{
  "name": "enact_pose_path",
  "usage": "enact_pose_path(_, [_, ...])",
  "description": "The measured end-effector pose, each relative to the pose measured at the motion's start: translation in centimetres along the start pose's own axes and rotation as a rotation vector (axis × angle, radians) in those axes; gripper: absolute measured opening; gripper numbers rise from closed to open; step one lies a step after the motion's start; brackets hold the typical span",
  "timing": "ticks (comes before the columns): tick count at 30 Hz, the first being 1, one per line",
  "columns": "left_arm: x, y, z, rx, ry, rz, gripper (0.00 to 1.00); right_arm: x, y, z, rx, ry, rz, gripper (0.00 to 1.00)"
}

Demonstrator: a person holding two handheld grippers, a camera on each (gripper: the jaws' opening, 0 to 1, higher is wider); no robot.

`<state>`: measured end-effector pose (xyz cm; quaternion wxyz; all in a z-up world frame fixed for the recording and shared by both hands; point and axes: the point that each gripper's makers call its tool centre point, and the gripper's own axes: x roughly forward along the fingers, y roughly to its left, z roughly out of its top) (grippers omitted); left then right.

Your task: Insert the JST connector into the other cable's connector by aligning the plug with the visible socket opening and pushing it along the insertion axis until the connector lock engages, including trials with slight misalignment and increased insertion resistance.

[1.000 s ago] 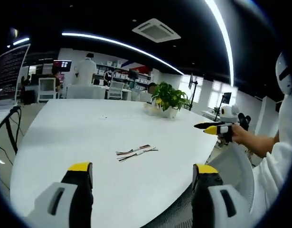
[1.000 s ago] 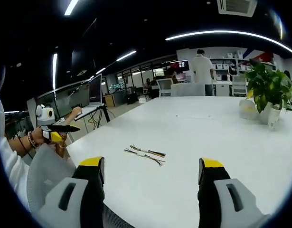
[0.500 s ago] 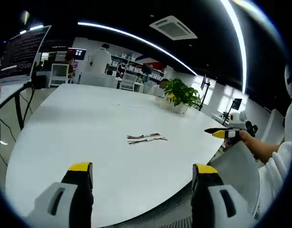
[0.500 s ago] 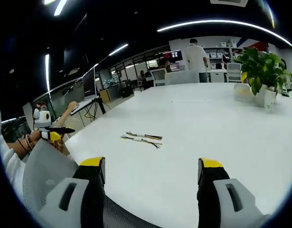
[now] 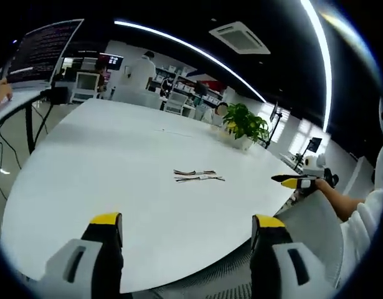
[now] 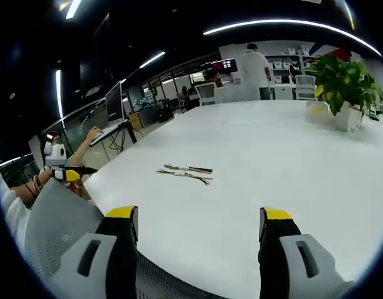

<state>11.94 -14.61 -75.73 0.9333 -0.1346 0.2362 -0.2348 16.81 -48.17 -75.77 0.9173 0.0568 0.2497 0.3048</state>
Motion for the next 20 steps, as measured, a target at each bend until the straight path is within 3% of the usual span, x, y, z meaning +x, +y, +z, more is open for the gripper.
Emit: enact_pose_path(20, [-0.29, -0.03, 0.31, -0.058, -0.051, -0.008, 0.77, 0.00, -0.21, -0.46, 0.015, 0.006, -0.017, 0.75])
